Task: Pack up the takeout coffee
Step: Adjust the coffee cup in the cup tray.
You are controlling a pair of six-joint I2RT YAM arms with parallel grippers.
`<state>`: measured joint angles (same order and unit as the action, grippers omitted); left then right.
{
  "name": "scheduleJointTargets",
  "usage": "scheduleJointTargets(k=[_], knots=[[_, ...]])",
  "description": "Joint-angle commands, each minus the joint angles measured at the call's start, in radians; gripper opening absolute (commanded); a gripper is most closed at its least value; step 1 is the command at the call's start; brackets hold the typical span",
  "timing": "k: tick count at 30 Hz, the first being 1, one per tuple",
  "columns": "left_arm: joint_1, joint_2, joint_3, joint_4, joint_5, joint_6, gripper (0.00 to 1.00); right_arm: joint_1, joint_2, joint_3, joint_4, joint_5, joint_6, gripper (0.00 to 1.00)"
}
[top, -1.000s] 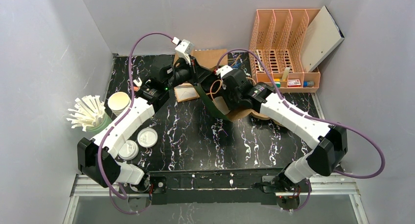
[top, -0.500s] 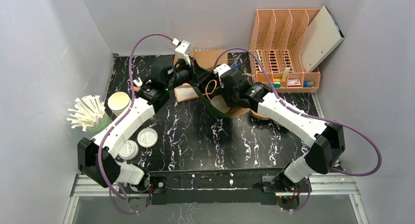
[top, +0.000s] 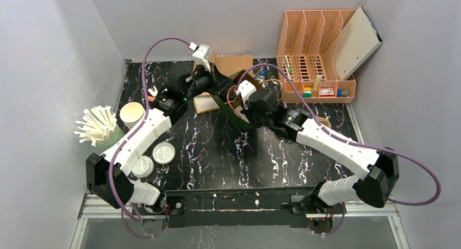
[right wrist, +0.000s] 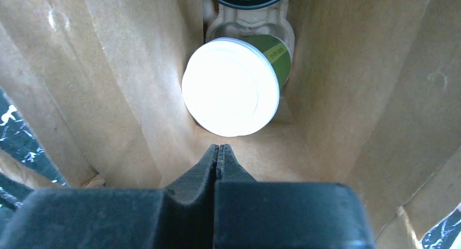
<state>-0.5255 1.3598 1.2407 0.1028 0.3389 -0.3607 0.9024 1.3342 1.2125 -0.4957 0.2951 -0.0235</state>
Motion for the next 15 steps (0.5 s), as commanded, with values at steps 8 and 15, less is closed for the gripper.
scheduleJointTargets(k=[8, 15], knots=[[0.004, -0.027, 0.003, 0.021, 0.010, -0.007, 0.00, 0.004, 0.111, 0.037, 0.089, 0.144, -0.067, 0.01], [0.004, -0.025, -0.001, 0.020, 0.014, -0.004, 0.00, -0.045, 0.121, 0.030, 0.132, 0.075, -0.047, 0.18]])
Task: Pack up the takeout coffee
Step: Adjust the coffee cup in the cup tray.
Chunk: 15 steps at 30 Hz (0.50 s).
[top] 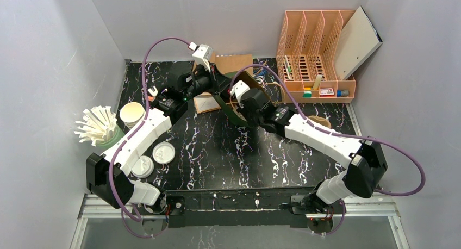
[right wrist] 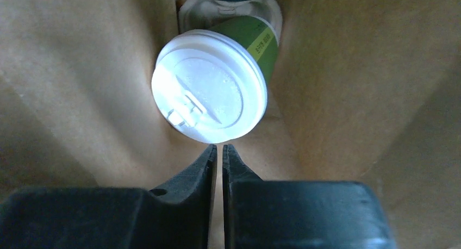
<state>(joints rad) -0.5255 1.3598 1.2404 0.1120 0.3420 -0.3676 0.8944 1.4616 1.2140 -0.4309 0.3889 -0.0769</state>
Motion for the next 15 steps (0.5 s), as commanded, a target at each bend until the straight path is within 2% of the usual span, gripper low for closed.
scheduleJointTargets(k=[1, 8, 15], knots=[[0.004, -0.025, -0.001, 0.011, 0.012, 0.002, 0.00, -0.048, -0.006, 0.033, 0.067, -0.033, 0.011, 0.19], [0.005, -0.023, 0.001, 0.006, 0.013, 0.004, 0.00, -0.121, -0.034, 0.064, 0.045, -0.145, 0.032, 0.27], [0.014, -0.018, 0.017, -0.019, -0.019, -0.014, 0.00, -0.132, -0.121, 0.063, 0.007, -0.250, 0.017, 0.36]])
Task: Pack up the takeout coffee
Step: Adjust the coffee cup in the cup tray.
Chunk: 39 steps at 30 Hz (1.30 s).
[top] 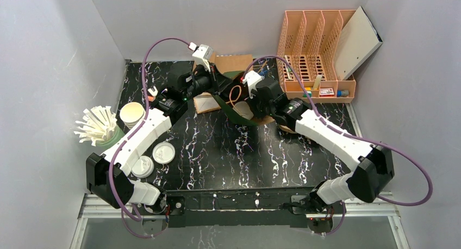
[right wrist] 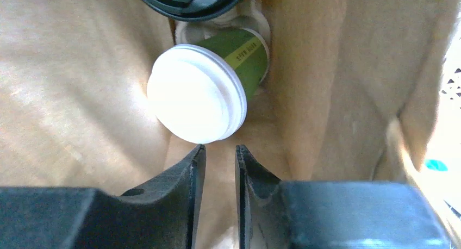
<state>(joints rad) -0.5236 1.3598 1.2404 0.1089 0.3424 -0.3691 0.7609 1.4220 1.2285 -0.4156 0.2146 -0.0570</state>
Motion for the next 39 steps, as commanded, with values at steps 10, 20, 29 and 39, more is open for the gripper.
scheduleJointTargets(k=[10, 20, 29, 39], knots=[[0.053, -0.022, 0.019, -0.057, -0.086, -0.121, 0.00, 0.001, -0.100, 0.247, -0.264, 0.019, 0.143, 0.39], [0.063, -0.042, -0.031, -0.037, -0.117, -0.181, 0.00, -0.060, 0.085, 0.607, -0.609, 0.209, 0.514, 0.66], [0.063, -0.050, -0.024, -0.063, -0.114, -0.155, 0.00, -0.222, 0.164, 0.643, -0.744, 0.073, 0.838, 0.70], [0.064, -0.053, -0.033, -0.073, -0.110, -0.153, 0.00, -0.261, 0.120, 0.494, -0.673, -0.013, 0.891, 0.64]])
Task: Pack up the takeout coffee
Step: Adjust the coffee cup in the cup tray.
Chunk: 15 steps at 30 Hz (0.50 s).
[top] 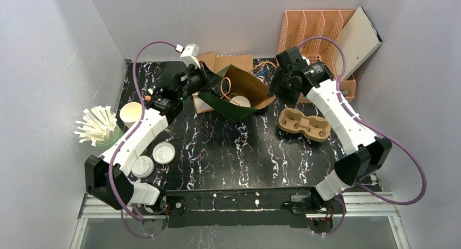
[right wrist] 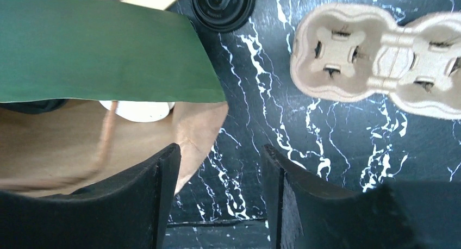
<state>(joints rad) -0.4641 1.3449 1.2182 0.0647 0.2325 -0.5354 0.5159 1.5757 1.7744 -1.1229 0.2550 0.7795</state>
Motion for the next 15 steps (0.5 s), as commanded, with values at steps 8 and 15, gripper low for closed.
scheduleJointTargets(k=[8, 15], knots=[[0.005, -0.031, -0.007, -0.036, 0.009, 0.035, 0.00, -0.019, -0.055, -0.151, 0.141, -0.110, 0.090, 0.49], [0.005, -0.025, 0.017, -0.038, -0.005, 0.038, 0.00, -0.019, -0.034, -0.101, 0.153, -0.107, 0.084, 0.07]])
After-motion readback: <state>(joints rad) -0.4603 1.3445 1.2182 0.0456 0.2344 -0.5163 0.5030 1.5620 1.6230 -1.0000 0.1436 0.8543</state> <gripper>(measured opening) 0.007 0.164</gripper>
